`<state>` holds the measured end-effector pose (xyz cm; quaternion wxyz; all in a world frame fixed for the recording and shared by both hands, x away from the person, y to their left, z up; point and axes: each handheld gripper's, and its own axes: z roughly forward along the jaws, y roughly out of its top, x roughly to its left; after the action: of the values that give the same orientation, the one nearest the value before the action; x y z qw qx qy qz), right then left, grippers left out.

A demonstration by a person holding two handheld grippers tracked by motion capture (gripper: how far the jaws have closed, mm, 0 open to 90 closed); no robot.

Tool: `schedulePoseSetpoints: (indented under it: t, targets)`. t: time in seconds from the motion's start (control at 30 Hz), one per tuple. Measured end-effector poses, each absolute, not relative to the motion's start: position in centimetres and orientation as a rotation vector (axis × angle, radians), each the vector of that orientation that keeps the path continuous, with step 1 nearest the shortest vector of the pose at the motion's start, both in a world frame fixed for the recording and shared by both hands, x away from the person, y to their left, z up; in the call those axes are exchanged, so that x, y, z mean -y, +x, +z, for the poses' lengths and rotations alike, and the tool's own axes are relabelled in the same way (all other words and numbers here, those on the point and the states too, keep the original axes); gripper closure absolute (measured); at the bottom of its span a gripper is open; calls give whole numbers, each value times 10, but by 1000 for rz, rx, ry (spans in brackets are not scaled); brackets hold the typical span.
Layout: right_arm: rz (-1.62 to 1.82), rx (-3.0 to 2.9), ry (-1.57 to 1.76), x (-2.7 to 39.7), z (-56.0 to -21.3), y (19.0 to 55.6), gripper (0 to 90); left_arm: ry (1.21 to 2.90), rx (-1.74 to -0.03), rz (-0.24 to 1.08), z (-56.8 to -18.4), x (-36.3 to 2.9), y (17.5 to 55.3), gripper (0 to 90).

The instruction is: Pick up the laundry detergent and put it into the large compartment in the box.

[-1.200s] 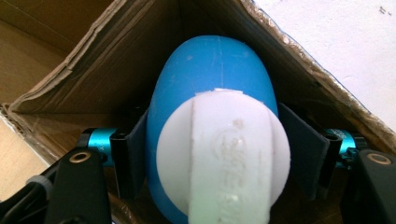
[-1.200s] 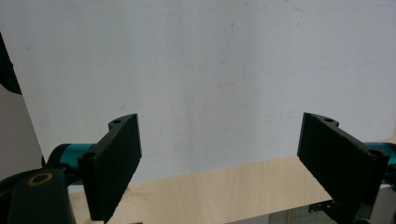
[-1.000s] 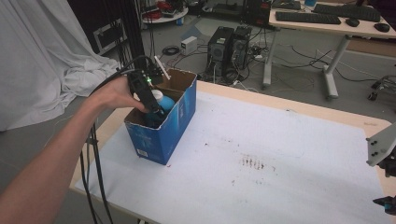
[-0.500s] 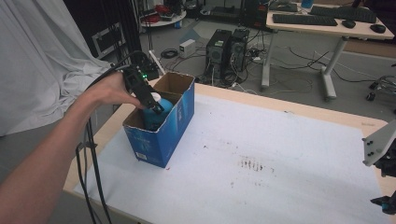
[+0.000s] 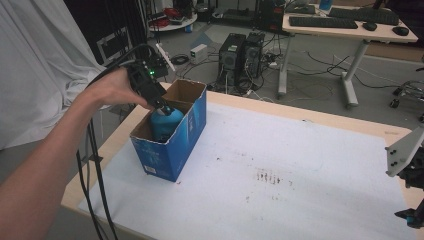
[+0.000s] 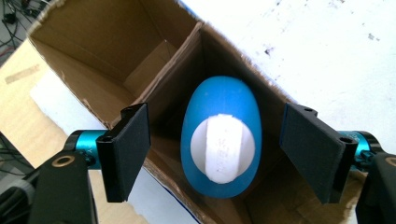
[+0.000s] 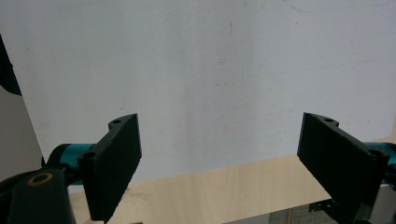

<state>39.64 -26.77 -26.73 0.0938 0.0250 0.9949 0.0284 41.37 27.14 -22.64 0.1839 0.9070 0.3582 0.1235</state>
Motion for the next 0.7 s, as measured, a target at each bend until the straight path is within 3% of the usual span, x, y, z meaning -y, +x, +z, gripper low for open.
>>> schedulePoseSetpoints:
  t: [0.13,0.33,0.7]
  targets:
    - [81,-2952,72,267,-268,397,129,2560,-978,357,-215,-263,413,247]
    - [85,-2950,73,267,-267,397,129,2558,-919,412,-197,-245,410,172]
    - [89,-2946,73,268,-266,396,129,2589,-766,410,-174,-205,406,160]
